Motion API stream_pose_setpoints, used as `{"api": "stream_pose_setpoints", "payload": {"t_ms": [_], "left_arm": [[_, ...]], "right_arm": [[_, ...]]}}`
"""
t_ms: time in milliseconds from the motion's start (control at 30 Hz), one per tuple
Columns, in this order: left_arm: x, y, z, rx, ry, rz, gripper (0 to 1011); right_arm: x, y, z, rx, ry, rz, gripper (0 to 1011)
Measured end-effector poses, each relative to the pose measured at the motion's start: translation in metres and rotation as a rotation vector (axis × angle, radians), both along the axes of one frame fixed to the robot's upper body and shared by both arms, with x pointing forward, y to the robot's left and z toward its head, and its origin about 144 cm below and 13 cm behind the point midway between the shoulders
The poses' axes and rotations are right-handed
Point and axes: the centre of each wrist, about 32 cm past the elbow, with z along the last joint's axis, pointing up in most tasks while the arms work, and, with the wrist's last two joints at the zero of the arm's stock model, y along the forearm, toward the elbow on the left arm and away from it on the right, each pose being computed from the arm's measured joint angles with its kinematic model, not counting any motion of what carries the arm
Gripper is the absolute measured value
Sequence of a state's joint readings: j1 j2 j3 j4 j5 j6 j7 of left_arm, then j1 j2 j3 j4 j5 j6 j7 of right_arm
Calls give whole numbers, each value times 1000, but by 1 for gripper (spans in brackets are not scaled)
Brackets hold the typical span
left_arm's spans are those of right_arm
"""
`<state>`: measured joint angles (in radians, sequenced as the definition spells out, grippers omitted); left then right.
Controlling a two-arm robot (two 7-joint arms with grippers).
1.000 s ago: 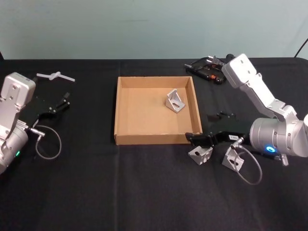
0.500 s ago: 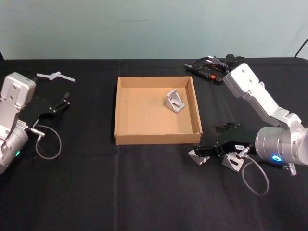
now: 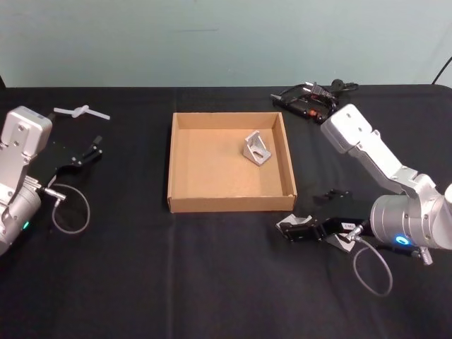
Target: Use one hand to pick up the angle iron from the table and place it into the box.
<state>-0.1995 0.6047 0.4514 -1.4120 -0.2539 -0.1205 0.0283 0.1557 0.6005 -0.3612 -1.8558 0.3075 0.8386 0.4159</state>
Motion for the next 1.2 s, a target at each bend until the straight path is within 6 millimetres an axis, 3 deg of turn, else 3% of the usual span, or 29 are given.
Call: {"api": "stream_pose_setpoints", "payload": {"t_ms": [1200], "left_arm": [[0,0,0,0,0,0,1005]], "right_arm": [[1,9,-10,-30,17,-1,1000]]}}
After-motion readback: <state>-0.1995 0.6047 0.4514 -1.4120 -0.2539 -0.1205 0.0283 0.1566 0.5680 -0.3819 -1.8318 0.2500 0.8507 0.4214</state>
